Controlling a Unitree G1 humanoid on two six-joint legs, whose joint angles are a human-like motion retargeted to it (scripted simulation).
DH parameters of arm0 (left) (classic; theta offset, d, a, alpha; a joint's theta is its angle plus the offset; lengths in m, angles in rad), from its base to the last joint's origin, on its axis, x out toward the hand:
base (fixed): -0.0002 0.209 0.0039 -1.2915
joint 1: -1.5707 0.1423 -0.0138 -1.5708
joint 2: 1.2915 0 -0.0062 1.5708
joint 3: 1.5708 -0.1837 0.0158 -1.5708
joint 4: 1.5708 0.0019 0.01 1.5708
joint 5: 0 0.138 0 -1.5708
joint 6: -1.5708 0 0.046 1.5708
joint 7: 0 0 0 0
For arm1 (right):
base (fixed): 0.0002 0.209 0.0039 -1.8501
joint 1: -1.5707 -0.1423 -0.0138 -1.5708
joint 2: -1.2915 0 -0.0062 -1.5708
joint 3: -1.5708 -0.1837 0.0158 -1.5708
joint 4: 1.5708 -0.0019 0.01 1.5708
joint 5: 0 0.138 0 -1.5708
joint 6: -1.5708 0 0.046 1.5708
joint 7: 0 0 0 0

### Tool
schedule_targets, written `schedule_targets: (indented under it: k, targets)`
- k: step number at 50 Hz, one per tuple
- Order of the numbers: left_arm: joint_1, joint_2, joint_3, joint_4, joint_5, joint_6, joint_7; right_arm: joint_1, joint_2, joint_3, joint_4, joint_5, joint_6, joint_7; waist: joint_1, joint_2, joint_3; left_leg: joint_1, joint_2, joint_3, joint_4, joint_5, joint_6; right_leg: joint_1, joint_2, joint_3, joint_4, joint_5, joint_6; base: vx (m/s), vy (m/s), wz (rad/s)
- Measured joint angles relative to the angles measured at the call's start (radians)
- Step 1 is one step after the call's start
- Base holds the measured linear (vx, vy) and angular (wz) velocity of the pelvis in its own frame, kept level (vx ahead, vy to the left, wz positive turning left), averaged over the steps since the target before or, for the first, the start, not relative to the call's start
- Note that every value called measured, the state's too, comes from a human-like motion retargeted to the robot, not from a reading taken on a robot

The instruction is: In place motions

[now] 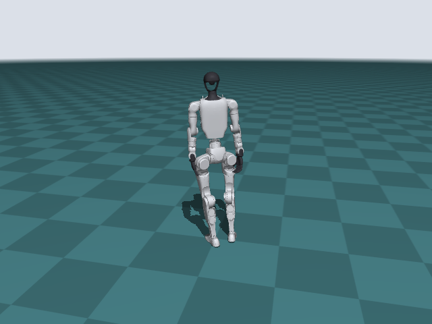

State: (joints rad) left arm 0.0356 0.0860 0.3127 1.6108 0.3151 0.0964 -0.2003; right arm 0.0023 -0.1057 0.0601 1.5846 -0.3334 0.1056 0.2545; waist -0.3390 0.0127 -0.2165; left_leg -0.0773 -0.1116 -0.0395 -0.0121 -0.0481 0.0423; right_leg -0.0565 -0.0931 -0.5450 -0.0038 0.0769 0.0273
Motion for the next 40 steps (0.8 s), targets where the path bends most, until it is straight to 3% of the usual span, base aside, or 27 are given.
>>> schedule_targets:
  k: [40]
  targets:
    - [-0.003,0.002,-0.006,0.002,-0.008,-0.001,-0.001,-0.003,-0.002,0.004,0.000,-0.002,0.000,0.004,-0.001,0.000,0.004,0.003,0.001,0.010,0.007,-0.011,0.000,0.001,0.000,0.005,0.002,0.003,-0.001,0.00,0.00,0.00]
